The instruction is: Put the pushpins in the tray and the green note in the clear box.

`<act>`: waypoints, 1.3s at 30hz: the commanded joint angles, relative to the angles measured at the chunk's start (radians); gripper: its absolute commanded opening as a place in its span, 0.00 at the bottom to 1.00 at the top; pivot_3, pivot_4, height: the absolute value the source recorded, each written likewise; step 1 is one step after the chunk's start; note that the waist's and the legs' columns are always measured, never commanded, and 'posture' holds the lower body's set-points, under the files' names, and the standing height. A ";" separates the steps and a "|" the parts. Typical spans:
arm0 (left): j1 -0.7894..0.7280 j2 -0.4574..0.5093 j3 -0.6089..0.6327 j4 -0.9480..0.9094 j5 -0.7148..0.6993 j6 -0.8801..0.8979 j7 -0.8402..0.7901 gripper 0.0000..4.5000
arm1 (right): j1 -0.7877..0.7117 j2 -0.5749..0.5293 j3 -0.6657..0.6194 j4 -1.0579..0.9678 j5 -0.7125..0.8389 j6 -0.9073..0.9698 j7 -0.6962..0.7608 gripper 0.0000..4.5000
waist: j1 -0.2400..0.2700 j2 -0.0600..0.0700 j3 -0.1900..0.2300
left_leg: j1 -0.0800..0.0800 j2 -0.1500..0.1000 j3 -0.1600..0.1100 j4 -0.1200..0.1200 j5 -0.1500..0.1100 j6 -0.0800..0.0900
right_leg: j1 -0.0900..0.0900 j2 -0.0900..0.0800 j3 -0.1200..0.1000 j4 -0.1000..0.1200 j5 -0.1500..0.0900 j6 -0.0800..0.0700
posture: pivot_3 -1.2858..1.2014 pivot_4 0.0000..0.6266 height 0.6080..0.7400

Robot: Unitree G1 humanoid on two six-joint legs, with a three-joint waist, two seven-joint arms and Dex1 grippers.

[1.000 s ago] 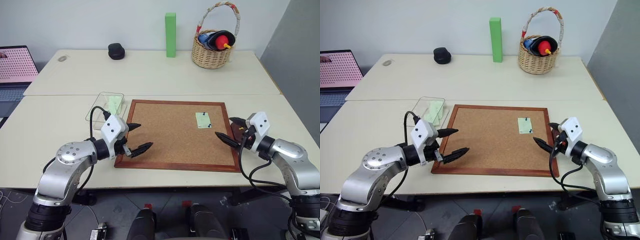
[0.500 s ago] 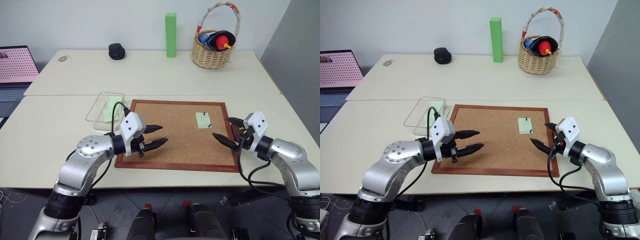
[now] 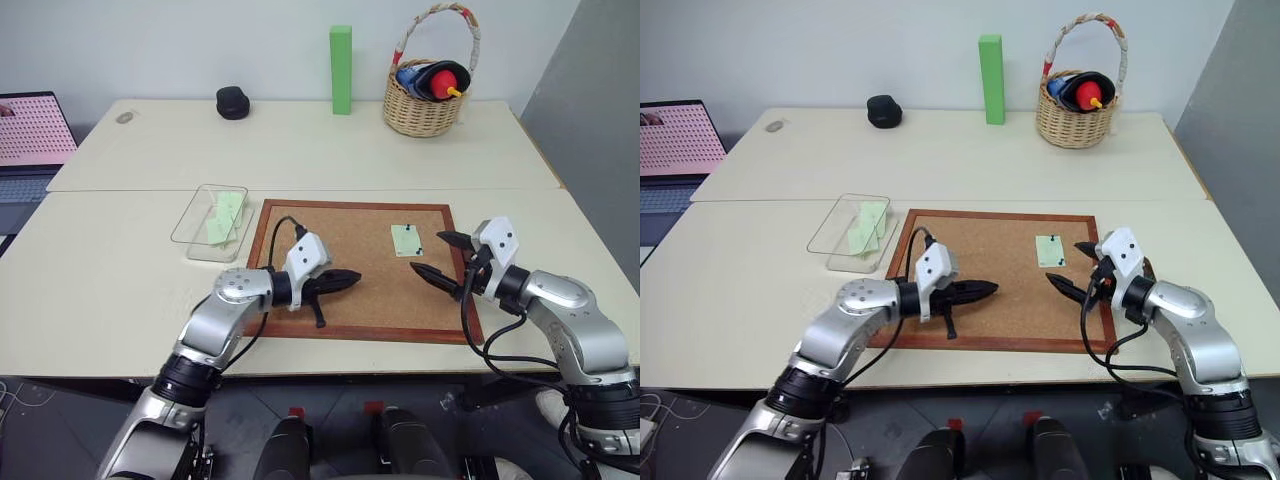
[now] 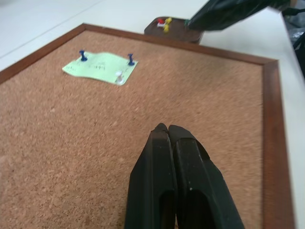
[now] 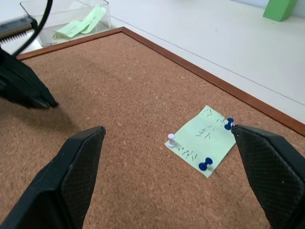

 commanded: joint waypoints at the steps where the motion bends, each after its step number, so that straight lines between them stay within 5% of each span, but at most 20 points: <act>1: -0.014 -0.030 -0.015 0.071 0.033 -0.047 0.001 0.00 | -0.078 0.022 0.019 0.027 0.003 0.050 -0.022 1.00 | 0.000 0.000 0.000 | 0.000 0.000 0.000 0.000 0.000 0.000 | 0.000 0.000 0.000 0.000 0.000 0.000 | 0.52 0.24 1.00; 18: 0.046 -0.038 -0.007 0.068 0.062 -0.039 0.003 0.00 | -0.469 0.152 0.073 0.713 -0.158 -0.179 -0.046 1.00 | -0.001 0.001 0.000 | 0.001 0.000 0.000 0.000 0.000 0.000 | 0.001 0.000 0.000 0.000 0.000 0.000 | 0.52 0.24 1.00; 22: 0.053 -0.035 -0.004 0.056 0.064 -0.033 0.004 0.00 | -0.508 0.171 0.071 0.824 -0.183 -0.231 -0.055 0.90 | -0.002 0.001 0.000 | 0.001 0.000 0.000 -0.001 0.000 0.000 | 0.001 0.000 0.000 0.000 0.000 0.000 | 0.52 0.24 1.00; 39: 0.047 -0.035 -0.010 0.057 0.072 -0.028 0.003 0.00 | -0.542 0.191 0.037 0.945 -0.195 -0.288 -0.065 0.12 | -0.003 0.001 -0.001 | 0.001 0.000 0.001 0.000 0.000 0.000 | 0.001 0.000 0.001 0.001 0.000 0.000 | 0.52 0.24 1.00</act>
